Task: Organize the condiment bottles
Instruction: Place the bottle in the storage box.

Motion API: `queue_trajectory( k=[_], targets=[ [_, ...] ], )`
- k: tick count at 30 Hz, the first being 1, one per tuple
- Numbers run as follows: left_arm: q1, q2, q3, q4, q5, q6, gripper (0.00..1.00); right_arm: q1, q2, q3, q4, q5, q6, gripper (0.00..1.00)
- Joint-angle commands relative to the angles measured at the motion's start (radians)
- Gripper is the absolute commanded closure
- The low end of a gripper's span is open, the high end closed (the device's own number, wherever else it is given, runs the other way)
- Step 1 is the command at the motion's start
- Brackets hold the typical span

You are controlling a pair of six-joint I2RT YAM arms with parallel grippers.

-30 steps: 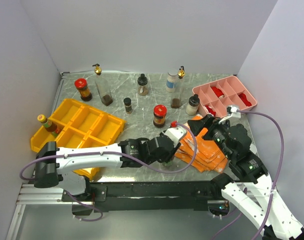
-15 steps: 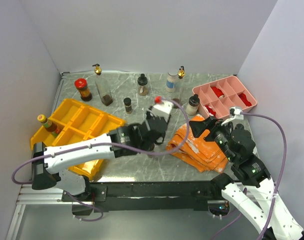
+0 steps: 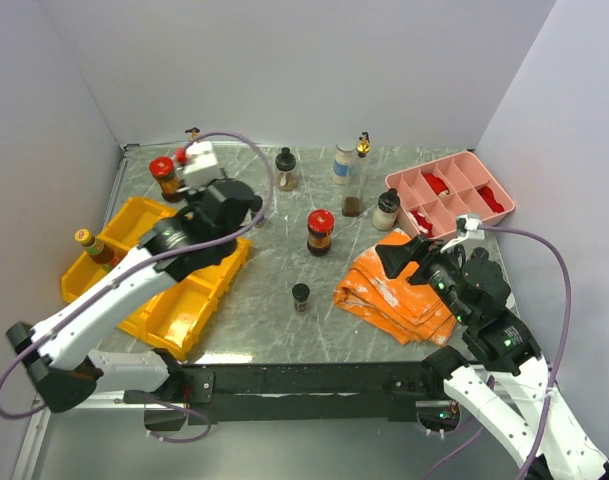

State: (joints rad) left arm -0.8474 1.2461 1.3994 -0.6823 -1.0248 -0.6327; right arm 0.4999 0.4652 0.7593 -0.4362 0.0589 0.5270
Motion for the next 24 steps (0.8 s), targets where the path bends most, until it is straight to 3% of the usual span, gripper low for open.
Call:
queue_trajectory(
  k=[1, 8, 13, 18, 24],
  targets=[
    [0.073, -0.112, -0.017, -0.123, -0.158, -0.179, 0.99, 0.006, -0.017, -0.023, 0.04, -0.022, -0.019, 0.0],
    [0.296, -0.25, -0.117, -0.154, -0.239, -0.22, 0.99, 0.006, 0.0, -0.029, 0.063, -0.056, -0.036, 0.0],
    [0.506, -0.336, -0.2, -0.014, -0.205, -0.075, 0.99, 0.006, 0.003, -0.017, 0.071, -0.08, -0.048, 0.0],
    [0.631, -0.367, -0.247, 0.033, -0.227, -0.019, 0.99, 0.006, -0.007, -0.012, 0.073, -0.087, -0.048, 0.0],
    [0.781, -0.393, -0.349, 0.243, -0.216, 0.091, 0.99, 0.005, -0.023, -0.008, 0.06, -0.085, -0.053, 0.0]
  ],
)
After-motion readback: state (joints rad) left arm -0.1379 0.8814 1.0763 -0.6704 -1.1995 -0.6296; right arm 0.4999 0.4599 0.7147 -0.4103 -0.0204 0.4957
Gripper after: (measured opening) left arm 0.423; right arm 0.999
